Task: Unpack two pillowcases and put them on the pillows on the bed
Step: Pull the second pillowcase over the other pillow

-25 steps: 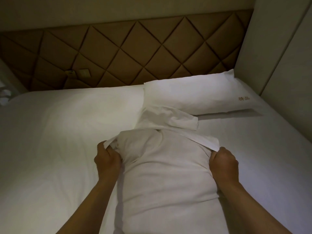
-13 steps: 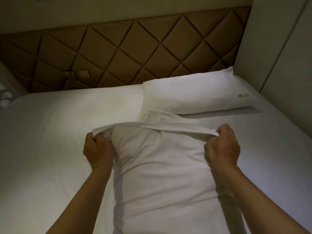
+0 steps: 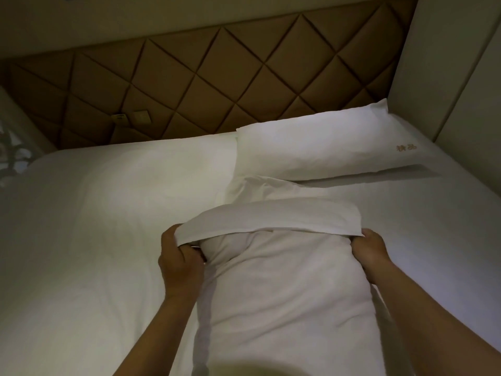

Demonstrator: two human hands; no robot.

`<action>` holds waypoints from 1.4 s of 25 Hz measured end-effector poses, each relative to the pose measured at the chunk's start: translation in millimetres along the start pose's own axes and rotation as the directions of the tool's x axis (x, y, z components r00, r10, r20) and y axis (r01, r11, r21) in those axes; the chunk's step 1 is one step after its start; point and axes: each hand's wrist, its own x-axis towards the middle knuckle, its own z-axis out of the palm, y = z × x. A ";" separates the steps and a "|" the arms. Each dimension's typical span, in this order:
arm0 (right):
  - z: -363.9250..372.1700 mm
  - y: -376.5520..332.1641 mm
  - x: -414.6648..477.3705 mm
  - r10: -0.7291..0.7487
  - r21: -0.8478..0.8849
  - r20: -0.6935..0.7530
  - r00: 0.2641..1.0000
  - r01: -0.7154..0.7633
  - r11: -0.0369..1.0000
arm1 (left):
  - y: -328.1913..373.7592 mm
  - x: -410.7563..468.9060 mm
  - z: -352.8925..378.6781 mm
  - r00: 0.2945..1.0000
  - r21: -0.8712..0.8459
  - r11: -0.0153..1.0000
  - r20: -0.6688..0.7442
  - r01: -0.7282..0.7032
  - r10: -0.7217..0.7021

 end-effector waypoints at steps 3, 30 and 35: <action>2.3 -9.8 5.0 0.157 0.244 0.169 0.973 -0.196 0.950 | -4.2 3.6 -1.0 0.999 0.046 0.998 0.002 0.042 -0.042; 9.0 19.4 -112.7 -0.360 -0.696 0.144 0.922 0.353 0.625 | -40.5 -64.2 -40.3 0.770 0.810 0.289 0.579 -0.509 -0.266; -2.9 26.0 -131.5 -0.377 -0.707 0.155 0.913 0.369 0.603 | -27.7 -78.8 -50.4 0.750 0.787 0.257 0.615 -0.561 -0.245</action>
